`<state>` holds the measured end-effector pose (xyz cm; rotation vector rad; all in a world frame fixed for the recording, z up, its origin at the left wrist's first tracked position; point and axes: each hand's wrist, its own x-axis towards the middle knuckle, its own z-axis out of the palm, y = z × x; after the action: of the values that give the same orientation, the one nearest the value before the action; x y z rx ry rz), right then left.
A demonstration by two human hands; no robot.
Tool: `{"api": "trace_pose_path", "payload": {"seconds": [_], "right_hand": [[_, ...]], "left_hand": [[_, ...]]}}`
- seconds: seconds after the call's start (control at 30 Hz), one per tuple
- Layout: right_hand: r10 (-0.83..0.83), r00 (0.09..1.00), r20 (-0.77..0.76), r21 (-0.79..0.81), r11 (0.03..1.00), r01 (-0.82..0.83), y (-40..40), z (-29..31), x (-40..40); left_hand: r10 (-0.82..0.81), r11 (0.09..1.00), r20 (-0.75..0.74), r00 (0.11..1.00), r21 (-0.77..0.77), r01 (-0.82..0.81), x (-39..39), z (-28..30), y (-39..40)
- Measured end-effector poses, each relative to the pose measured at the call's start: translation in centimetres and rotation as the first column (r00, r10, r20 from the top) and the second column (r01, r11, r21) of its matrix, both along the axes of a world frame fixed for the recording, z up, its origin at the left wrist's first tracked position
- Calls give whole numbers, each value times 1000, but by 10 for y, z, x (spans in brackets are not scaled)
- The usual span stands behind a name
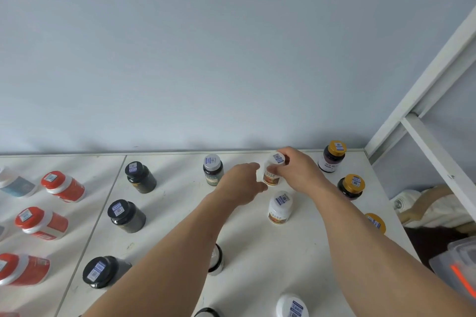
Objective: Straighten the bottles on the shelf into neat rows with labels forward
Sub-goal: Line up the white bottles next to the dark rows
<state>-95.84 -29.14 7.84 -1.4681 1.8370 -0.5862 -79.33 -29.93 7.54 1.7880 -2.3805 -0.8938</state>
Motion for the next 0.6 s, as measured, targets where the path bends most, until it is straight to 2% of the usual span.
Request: {"api": "trace_pose_path", "payload": {"seconds": [0.17, 0.3, 0.43, 0.6], "right_hand": [[34, 999, -7, -79, 996, -35, -6, 20, -4], [34, 999, 1, -104, 994, -33, -9, 33, -5], [-6, 1000, 8, -121, 993, 7, -6, 42, -5], [-18, 1000, -1, -142, 990, 18, -4, 47, -3]], "left_hand": [[95, 990, -235, 967, 120, -68, -3, -1, -8], [163, 972, -409, 898, 225, -74, -5, 3, -11], [171, 947, -500, 849, 321, -2, -6, 11, -11], [164, 935, -517, 840, 354, 35, -4, 14, -16]]}}
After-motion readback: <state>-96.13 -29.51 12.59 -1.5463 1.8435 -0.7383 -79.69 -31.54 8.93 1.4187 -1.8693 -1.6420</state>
